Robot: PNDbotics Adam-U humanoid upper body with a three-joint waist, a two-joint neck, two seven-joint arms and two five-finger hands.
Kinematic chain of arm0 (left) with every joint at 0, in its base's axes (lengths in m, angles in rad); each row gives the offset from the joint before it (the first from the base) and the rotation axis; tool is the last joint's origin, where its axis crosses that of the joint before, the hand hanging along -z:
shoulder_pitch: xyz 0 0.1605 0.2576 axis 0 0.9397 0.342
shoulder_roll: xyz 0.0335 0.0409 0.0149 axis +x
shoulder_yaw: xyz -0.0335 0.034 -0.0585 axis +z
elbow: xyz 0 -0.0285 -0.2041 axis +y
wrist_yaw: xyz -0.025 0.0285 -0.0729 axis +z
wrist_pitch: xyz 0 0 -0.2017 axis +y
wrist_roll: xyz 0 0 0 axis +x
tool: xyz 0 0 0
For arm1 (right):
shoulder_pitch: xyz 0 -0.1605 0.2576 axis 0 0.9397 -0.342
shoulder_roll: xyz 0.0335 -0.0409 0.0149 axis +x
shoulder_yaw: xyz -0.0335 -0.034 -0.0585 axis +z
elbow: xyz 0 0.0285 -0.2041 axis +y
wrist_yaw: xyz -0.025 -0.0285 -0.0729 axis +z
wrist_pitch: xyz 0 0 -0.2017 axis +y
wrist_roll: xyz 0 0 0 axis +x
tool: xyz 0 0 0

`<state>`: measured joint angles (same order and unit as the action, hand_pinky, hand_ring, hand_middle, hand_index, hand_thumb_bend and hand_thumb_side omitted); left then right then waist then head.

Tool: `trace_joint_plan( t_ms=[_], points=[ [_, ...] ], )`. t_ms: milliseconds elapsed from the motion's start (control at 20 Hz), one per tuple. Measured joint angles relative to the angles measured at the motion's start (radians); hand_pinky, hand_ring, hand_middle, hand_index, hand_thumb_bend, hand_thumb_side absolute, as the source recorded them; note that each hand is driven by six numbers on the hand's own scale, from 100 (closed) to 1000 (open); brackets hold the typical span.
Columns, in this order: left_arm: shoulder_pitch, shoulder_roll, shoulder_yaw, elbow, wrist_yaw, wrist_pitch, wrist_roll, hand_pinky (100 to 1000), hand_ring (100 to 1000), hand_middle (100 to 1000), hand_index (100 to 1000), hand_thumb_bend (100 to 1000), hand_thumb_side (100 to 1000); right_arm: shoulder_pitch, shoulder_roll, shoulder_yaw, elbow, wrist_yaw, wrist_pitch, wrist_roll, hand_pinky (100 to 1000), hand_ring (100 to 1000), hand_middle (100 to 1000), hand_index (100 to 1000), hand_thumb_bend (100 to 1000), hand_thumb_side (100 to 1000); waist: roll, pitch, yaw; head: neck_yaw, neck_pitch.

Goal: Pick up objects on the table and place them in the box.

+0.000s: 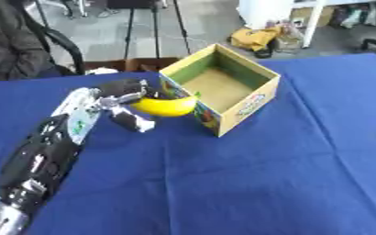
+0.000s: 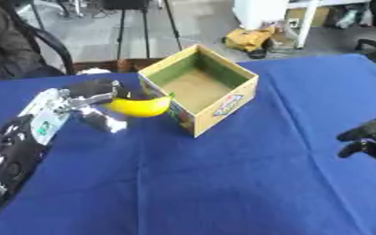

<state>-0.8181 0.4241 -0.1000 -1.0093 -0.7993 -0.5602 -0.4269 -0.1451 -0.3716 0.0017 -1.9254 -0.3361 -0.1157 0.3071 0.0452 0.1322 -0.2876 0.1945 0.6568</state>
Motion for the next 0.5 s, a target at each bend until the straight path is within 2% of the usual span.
trace_joint_plan(
  t_ms=[300, 500],
  points=[
    [-0.04, 0.022, 0.017, -0.001, 0.037, 0.023, -0.003, 512, 497, 497, 739, 100, 400, -0.015, -0.002, 0.011, 0.0, 0.0, 0.002, 0.01, 527, 656, 546, 648, 100, 611, 0.027, 0.005, -0.058, 0.019, -0.014],
    [-0.063, 0.043, 0.039, 0.036, 0.041, 0.039, 0.016, 517, 501, 498, 741, 100, 385, -0.024, -0.004, 0.02, 0.0, 0.0, 0.008, 0.021, 527, 657, 546, 649, 100, 621, 0.051, 0.013, -0.124, 0.032, -0.028]
  ],
)
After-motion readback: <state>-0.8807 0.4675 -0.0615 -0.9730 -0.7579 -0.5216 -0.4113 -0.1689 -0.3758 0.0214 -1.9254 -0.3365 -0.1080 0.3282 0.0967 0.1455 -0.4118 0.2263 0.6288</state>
